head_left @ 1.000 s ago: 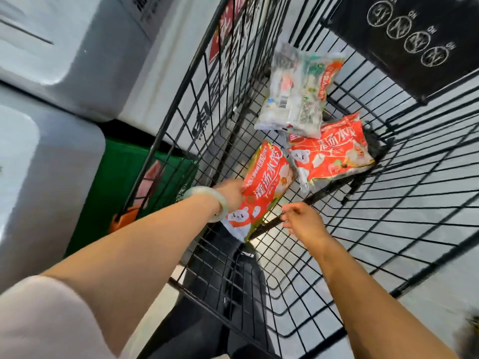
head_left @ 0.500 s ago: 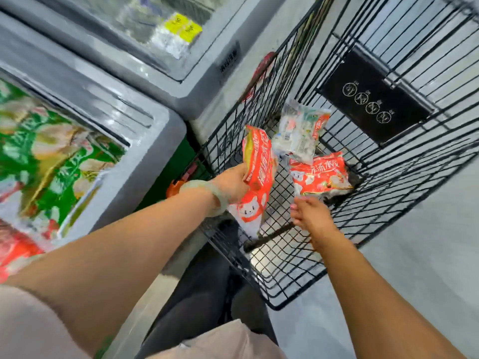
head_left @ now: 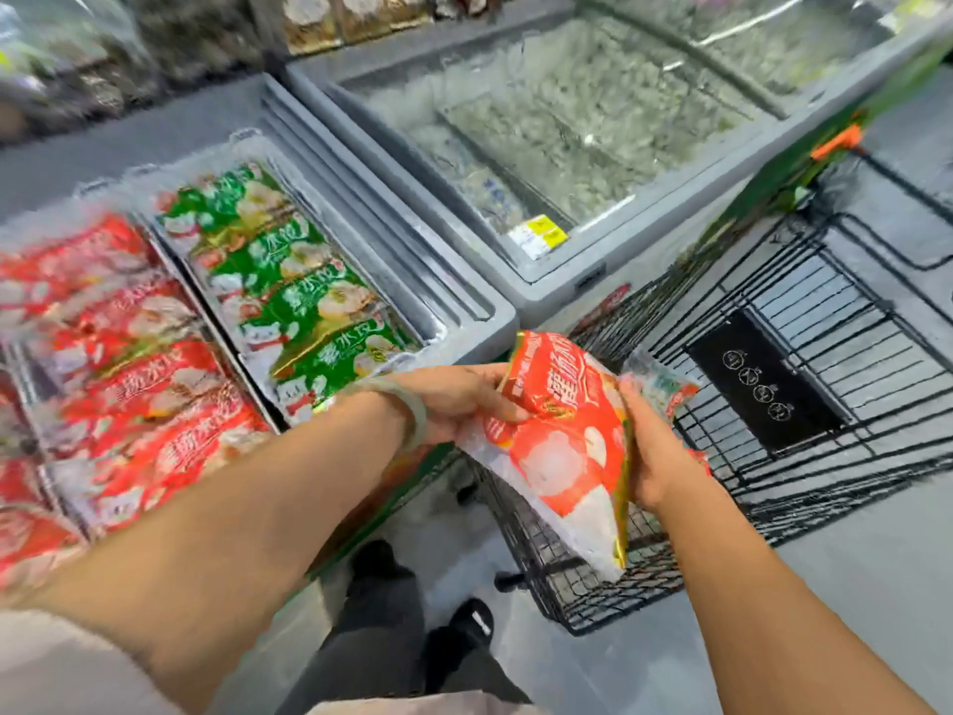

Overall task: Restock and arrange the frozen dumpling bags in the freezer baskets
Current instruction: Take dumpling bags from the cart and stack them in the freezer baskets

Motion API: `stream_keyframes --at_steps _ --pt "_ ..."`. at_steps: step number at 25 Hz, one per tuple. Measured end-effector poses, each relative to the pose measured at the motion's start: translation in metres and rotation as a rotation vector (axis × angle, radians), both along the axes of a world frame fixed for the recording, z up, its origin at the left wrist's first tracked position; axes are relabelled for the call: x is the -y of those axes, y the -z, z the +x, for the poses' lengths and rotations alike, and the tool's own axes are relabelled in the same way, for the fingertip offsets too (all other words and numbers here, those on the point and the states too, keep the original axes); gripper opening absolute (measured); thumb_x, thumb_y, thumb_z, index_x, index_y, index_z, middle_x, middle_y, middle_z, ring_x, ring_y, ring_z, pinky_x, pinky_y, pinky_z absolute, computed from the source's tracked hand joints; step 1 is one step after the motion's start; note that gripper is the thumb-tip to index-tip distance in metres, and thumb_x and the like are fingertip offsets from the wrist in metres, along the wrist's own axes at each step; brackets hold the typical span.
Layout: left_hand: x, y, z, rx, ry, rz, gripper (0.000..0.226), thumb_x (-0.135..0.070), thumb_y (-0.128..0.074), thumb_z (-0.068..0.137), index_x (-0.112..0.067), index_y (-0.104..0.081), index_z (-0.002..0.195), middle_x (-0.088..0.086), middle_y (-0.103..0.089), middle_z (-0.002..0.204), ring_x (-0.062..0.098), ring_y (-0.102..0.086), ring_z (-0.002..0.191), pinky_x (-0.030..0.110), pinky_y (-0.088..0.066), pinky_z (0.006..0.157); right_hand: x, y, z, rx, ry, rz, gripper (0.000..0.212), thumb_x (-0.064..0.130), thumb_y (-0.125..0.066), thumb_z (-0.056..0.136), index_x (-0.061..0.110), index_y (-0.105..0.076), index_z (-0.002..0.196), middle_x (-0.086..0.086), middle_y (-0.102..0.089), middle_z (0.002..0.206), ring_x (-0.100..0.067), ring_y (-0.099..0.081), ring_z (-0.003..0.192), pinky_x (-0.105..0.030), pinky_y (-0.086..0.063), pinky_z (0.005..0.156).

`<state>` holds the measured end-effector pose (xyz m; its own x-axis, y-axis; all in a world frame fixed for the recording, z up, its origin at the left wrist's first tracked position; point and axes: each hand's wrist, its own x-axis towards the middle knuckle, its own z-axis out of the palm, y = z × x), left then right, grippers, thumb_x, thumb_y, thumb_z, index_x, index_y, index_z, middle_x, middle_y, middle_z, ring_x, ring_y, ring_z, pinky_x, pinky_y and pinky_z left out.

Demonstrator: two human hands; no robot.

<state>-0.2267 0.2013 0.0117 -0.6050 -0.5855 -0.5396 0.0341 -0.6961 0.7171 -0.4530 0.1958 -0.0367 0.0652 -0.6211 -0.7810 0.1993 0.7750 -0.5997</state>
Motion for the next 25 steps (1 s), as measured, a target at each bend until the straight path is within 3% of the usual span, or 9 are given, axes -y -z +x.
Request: stream_keyframes --at_steps 2,4,6,8,10,13,18,21,25 --pt "-0.013 -0.01 0.031 -0.007 -0.061 0.009 0.042 0.002 -0.051 0.091 -0.011 -0.052 0.13 0.015 -0.061 0.124 0.03 -0.061 0.104 0.049 -0.045 0.104 0.001 -0.009 0.028 0.003 -0.05 0.006 0.048 0.059 -0.055 0.084 0.015 -0.073 0.087 -0.01 -0.076 0.079 -0.023 -0.073 0.064 -0.036 -0.058 0.053" --pt "-0.025 -0.017 0.069 -0.023 -0.2 0.04 0.033 -0.012 -0.056 0.092 -0.012 -0.058 0.125 0.01 -0.069 0.115 0.024 -0.068 0.095 0.039 -0.057 0.089 0.004 -0.016 0.066 0.01 -0.096 -0.016 0.042 0.052 -0.052 0.089 0.013 -0.069 0.095 -0.009 -0.076 0.078 -0.022 -0.073 0.065 -0.038 -0.061 0.062" --pt "-0.04 -0.022 0.115 -0.004 -0.383 0.058 0.027 -0.025 -0.059 0.091 -0.018 -0.064 0.117 0.003 -0.075 0.099 0.015 -0.072 0.08 0.027 -0.061 0.071 0.009 -0.022 0.109 -0.015 -0.095 -0.076 0.04 0.044 -0.05 0.092 0.012 -0.065 0.111 -0.011 -0.075 0.092 -0.025 -0.071 0.083 -0.045 -0.054 0.09" --pt "-0.056 -0.021 0.163 0.034 -0.549 0.057 0.032 -0.028 -0.061 0.089 -0.018 -0.064 0.119 0.002 -0.072 0.102 0.015 -0.07 0.082 0.024 -0.059 0.068 0.012 -0.03 0.155 -0.02 -0.072 -0.104 0.045 0.04 -0.051 0.093 0.01 -0.058 0.126 -0.017 -0.066 0.117 -0.031 -0.062 0.11 -0.052 -0.043 0.103" --pt "-0.072 -0.019 0.208 0.048 -0.693 0.088 0.027 -0.026 -0.062 0.088 -0.014 -0.066 0.112 0.005 -0.071 0.103 0.014 -0.069 0.078 0.021 -0.058 0.064 0.015 -0.033 0.203 0.011 -0.052 -0.108 0.049 0.04 -0.047 0.095 0.01 -0.052 0.133 -0.017 -0.059 0.129 -0.033 -0.055 0.121 -0.053 -0.041 0.104" --pt "-0.099 -0.013 0.273 -0.036 -0.917 0.191 0.016 -0.023 -0.056 0.093 -0.009 -0.064 0.094 0.004 -0.071 0.068 0.008 -0.065 0.046 0.015 -0.052 0.045 0.011 -0.03 0.288 0.063 -0.023 -0.138 0.049 0.036 -0.046 0.097 0.007 -0.049 0.136 -0.018 -0.055 0.135 -0.035 -0.052 0.124 -0.053 -0.04 0.105" --pt "-0.142 0.022 0.353 0.046 -0.978 0.316 0.03 -0.043 -0.062 0.087 -0.017 -0.061 0.101 0.007 -0.072 0.081 0.016 -0.066 0.069 0.031 -0.056 0.07 -0.011 -0.025 0.422 0.075 -0.011 -0.132 0.045 0.028 -0.045 0.099 0.005 -0.045 0.137 -0.02 -0.061 0.117 -0.035 -0.059 0.108 -0.052 -0.047 0.094" --pt "-0.156 0.038 0.385 0.055 -0.982 0.388 0.024 -0.026 -0.066 0.087 -0.013 -0.061 0.107 0.012 -0.068 0.1 0.02 -0.065 0.078 0.026 -0.059 0.058 -0.016 -0.018 0.471 0.064 -0.023 -0.051 0.052 0.025 -0.054 0.094 0.008 -0.037 0.14 -0.022 -0.055 0.131 -0.037 -0.058 0.116 -0.057 -0.044 0.097" --pt "-0.156 0.06 0.41 0.192 -1.026 0.419 0.004 -0.005 -0.058 0.091 -0.002 -0.058 0.088 0.009 -0.059 0.074 0.013 -0.057 0.059 0.02 -0.052 0.045 -0.008 -0.021 0.513 0.109 -0.124 -0.046 0.055 0.011 -0.055 0.09 0.008 -0.035 0.141 -0.022 -0.054 0.133 -0.034 -0.058 0.116 -0.052 -0.046 0.098"
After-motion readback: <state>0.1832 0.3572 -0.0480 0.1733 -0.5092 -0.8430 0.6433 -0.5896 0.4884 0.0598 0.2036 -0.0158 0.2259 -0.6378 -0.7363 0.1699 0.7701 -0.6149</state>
